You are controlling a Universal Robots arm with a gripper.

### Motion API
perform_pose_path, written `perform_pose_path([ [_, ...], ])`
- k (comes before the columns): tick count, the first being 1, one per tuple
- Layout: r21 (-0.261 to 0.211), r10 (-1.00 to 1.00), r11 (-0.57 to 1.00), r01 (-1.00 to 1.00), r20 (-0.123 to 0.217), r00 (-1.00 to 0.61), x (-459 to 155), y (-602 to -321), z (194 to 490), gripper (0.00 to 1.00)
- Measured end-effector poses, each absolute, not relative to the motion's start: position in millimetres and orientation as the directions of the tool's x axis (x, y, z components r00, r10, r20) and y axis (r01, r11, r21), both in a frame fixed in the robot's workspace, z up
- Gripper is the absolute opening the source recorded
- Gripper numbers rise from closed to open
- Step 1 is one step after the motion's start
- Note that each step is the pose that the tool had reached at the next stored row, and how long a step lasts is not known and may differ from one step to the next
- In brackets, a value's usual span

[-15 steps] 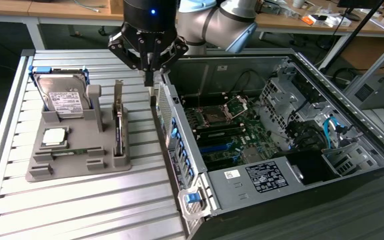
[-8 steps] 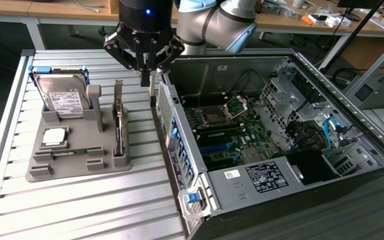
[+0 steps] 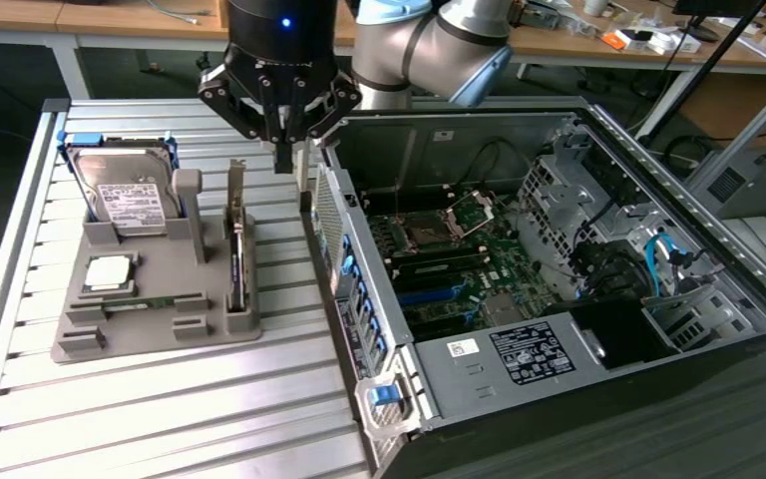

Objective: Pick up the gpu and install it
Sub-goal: 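Reach for the gpu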

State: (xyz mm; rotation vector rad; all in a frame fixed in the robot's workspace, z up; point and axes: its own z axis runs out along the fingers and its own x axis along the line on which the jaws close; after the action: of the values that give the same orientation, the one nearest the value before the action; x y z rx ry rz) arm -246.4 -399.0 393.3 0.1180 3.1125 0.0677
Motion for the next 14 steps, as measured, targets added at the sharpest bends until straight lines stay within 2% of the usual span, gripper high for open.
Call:
perform_pose_path([
  [14, 0.044, 0.076, 0.996, 0.075, -0.024, -0.997, -258, -399, 393, 0.11],
])
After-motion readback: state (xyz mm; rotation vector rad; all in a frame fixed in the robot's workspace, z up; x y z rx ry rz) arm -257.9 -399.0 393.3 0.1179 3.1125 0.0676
